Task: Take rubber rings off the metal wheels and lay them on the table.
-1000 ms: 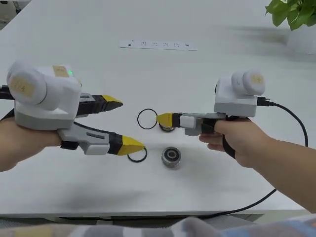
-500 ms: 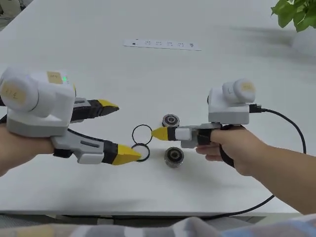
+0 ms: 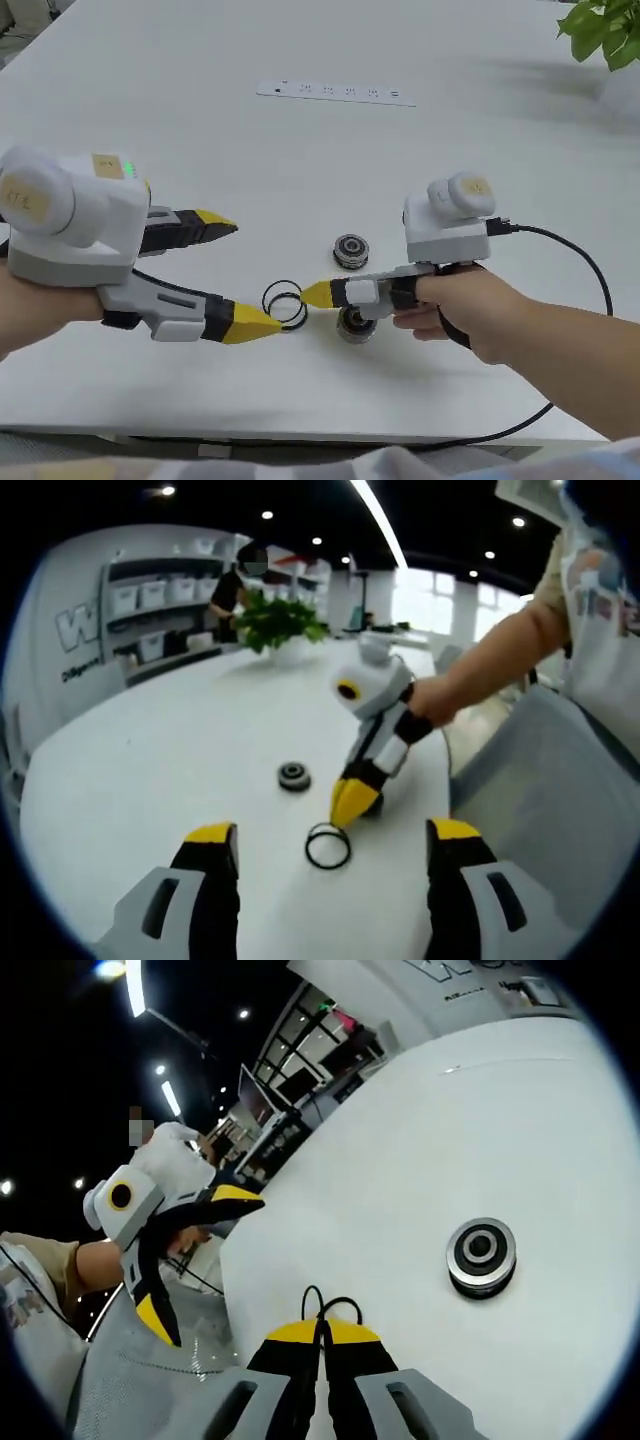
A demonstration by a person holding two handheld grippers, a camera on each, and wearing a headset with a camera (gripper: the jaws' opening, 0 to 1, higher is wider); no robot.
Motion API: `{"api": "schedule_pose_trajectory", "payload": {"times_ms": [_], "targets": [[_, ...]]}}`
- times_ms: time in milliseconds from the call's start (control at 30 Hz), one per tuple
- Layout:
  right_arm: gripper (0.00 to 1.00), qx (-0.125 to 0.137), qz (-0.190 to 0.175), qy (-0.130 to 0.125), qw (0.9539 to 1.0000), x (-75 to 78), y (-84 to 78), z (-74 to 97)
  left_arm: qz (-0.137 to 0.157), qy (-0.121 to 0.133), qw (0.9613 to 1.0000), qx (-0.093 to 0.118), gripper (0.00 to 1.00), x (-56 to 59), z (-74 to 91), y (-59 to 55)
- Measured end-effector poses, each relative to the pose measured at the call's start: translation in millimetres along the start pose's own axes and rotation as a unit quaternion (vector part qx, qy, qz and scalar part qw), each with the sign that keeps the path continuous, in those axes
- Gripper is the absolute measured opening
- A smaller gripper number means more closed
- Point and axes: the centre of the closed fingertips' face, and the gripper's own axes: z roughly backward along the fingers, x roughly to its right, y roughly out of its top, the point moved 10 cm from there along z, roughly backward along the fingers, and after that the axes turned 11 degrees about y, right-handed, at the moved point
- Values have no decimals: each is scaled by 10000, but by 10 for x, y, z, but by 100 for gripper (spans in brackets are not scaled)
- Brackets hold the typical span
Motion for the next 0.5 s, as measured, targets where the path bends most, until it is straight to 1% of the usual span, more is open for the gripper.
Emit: {"api": "schedule_pose_trajectory", "payload": {"times_ms": [200,233,500], "targets": [[0,-99,16,-89,9999,-1,-31,-17,25,14,10000,-28,77,5,12,-20],[0,-66,18,-93,9999,-1,-29,-18,27,17,10000,-37,77,6,15,-25],[0,-98,28,-178,9998,-13,-19,1,47,28,10000,-66,76,10,20,-34]]}}
